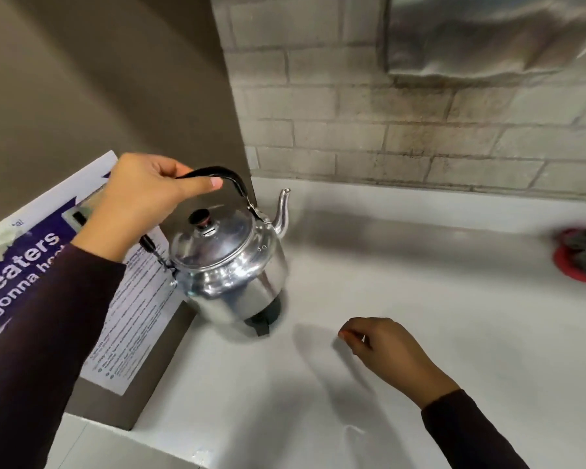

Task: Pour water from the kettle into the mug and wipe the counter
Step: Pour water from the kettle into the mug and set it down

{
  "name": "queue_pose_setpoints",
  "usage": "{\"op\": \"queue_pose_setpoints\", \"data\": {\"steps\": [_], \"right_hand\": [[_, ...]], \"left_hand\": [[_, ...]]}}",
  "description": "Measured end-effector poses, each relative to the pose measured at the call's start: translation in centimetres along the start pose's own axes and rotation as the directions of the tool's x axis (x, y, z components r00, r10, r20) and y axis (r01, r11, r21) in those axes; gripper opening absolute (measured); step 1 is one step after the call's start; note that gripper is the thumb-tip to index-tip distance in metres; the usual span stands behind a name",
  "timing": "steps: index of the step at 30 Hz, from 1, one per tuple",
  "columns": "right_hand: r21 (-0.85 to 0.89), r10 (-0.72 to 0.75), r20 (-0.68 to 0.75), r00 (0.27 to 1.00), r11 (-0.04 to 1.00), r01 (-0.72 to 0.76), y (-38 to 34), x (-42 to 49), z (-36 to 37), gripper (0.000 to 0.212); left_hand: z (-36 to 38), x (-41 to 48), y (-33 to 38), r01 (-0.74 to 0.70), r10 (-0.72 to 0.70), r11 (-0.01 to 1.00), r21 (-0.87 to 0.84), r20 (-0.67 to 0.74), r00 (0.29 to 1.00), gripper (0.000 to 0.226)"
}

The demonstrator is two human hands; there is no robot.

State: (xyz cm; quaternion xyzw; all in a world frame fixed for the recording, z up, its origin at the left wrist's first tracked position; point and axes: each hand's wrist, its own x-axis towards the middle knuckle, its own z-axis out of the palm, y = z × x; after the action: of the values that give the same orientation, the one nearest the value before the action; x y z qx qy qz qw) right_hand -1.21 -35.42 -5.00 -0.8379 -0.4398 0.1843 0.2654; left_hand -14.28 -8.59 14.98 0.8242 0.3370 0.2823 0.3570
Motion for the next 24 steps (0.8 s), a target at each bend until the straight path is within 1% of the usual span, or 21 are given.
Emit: {"op": "queue_pose_setpoints", "data": {"steps": [3, 6, 8, 10, 12, 13, 16, 18, 24], "right_hand": [[-0.011, 0.038, -0.031, 0.999, 0.999, -0.038, 0.3, 0.0, -0.5, 0.019], [-0.024, 0.073, -0.056, 0.996, 0.997, -0.075, 0.8, 0.0, -1.1, 0.02], [-0.017, 0.097, -0.075, 0.992, 0.995, -0.098, 1.1, 0.2, -1.4, 0.019], [-0.018, 0.116, -0.103, 0.988, 0.993, -0.118, 1.3, 0.6, -1.8, 0.019], [-0.026, 0.124, -0.126, 0.984, 0.991, -0.129, 1.6, 1.1, -2.2, 0.018], [-0.013, 0.138, -0.137, 0.981, 0.99, -0.141, 1.9, 1.4, -2.2, 0.017], [-0.001, 0.174, -0.151, 0.973, 0.984, -0.177, 2.4, 2.0, -2.3, 0.017], [0.01, 0.195, -0.162, 0.967, 0.981, -0.196, 2.7, 2.4, -2.1, 0.017], [0.057, 0.253, -0.163, 0.953, 0.967, -0.247, 3.1, 2.9, -1.3, 0.017]], "left_hand": [[2.4, 3.2, 1.0, -0.062, 0.062, 0.996, 0.068, -0.002, 0.998, 0.039], [5.4, 6.6, 1.6, -0.118, 0.114, 0.987, 0.112, 0.042, 0.993, 0.041], [7.5, 8.7, 1.8, -0.123, 0.109, 0.984, 0.13, 0.104, 0.988, 0.038], [9.6, 10.6, 1.7, -0.124, 0.101, 0.986, 0.111, 0.196, 0.975, 0.039], [11.4, 12.0, 1.2, -0.128, 0.101, 0.987, 0.097, 0.249, 0.963, 0.042], [12.4, 12.7, 0.9, -0.141, 0.105, 0.982, 0.122, 0.267, 0.958, 0.046], [14.4, 14.1, -0.3, -0.175, 0.114, 0.963, 0.204, 0.281, 0.953, 0.064], [15.6, 15.3, -1.6, -0.169, 0.105, 0.962, 0.212, 0.283, 0.953, 0.073], [18.5, 18.2, -5.3, -0.13, 0.034, 0.96, 0.25, 0.356, 0.934, 0.076]]}}
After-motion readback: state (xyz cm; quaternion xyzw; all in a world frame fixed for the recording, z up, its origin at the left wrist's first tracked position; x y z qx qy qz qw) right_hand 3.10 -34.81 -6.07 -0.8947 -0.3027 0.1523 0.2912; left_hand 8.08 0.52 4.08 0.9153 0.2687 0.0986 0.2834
